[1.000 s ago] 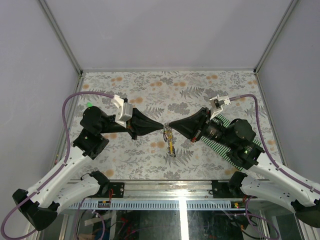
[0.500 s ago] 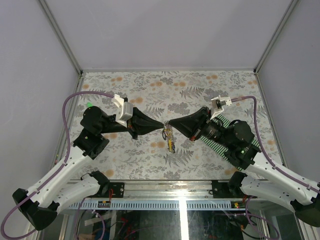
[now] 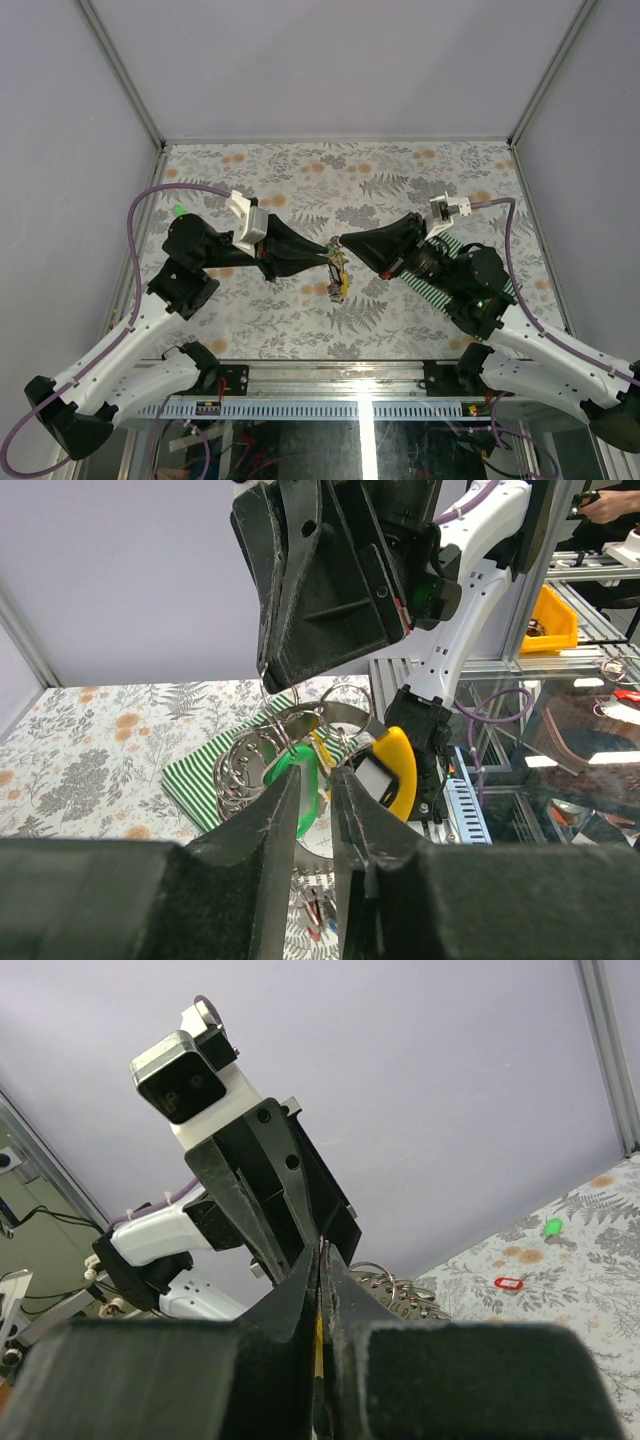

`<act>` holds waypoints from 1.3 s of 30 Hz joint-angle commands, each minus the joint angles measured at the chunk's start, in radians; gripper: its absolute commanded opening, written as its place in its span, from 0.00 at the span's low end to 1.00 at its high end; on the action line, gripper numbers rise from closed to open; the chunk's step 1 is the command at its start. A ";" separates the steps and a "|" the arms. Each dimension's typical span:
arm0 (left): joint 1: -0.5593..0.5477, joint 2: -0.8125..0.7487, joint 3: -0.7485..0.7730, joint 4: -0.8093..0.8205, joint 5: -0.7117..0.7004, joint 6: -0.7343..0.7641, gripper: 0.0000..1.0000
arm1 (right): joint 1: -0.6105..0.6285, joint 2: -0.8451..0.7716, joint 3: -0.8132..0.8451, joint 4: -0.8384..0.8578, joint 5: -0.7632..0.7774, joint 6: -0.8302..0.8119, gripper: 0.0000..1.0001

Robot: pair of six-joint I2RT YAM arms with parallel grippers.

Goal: Put the keys on the keyring
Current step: Insert the key onto the keyring.

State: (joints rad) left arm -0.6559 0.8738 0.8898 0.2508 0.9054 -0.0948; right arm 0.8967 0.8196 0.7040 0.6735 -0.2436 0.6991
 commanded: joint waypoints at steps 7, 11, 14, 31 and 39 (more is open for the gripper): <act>-0.008 -0.066 -0.026 0.110 -0.093 -0.059 0.23 | 0.004 -0.069 -0.029 0.144 -0.043 -0.171 0.00; -0.009 -0.086 -0.046 0.163 -0.138 -0.100 0.34 | 0.003 -0.089 -0.034 0.135 -0.099 -0.249 0.00; -0.008 -0.079 -0.057 0.221 -0.141 -0.144 0.38 | 0.003 -0.095 -0.021 0.109 -0.143 -0.308 0.00; -0.076 0.011 -0.089 0.405 -0.066 -0.261 0.42 | 0.004 -0.088 0.039 0.033 -0.203 -0.449 0.00; -0.094 0.017 -0.091 0.363 -0.105 -0.230 0.42 | 0.003 -0.082 0.047 0.040 -0.218 -0.451 0.00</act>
State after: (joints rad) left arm -0.7406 0.8921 0.8055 0.5941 0.8272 -0.3485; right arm 0.8967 0.7418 0.6891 0.6334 -0.4408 0.2668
